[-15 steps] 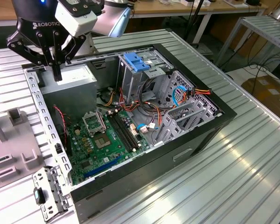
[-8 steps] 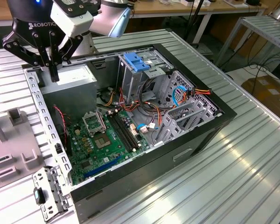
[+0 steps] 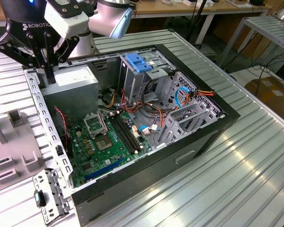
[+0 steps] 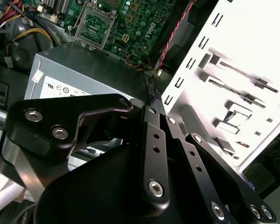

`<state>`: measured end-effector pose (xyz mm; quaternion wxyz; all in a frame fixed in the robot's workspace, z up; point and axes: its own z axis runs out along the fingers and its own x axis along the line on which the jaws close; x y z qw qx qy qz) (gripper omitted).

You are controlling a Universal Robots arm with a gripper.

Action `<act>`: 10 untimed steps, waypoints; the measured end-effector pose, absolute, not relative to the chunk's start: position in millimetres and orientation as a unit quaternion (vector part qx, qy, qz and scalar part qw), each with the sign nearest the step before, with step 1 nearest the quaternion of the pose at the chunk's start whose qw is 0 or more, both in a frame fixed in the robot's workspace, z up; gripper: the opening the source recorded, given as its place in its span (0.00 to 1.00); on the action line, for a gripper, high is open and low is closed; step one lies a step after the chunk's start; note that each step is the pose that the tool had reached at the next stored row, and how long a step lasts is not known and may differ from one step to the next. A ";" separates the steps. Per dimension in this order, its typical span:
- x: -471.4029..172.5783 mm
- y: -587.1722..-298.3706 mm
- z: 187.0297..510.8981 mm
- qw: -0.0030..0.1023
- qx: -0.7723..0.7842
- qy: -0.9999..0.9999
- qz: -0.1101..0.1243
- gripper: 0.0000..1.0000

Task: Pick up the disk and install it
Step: 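Reach for the disk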

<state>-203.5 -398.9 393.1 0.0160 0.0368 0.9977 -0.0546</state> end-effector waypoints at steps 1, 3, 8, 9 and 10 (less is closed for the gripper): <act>-204.5 -398.9 393.1 0.016 0.037 0.998 -0.055 0.11; -206.9 -398.9 393.1 0.016 0.037 0.998 -0.055 0.11; -213.9 -398.9 393.0 0.016 0.037 0.998 -0.055 0.11; -214.7 -399.0 393.0 0.016 0.037 0.998 -0.055 0.11; -215.5 -398.9 393.1 0.016 0.037 0.998 -0.055 0.11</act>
